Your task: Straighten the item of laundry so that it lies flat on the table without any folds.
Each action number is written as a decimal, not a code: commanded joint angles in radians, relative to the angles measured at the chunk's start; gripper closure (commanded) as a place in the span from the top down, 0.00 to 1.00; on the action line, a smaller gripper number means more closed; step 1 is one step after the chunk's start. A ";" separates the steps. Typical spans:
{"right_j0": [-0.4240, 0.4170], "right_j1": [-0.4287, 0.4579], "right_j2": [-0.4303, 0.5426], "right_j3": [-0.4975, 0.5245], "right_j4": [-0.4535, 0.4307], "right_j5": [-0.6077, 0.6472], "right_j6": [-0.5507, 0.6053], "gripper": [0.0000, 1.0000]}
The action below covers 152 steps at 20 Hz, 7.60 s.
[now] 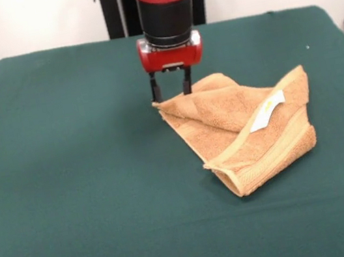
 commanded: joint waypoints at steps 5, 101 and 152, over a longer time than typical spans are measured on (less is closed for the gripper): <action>0.077 0.152 0.023 -0.021 -0.127 0.000 -0.166 1.00; 0.025 0.023 0.084 -0.020 -0.184 -0.099 -0.167 1.00; -0.116 -0.198 0.231 0.196 0.063 0.061 -0.232 0.00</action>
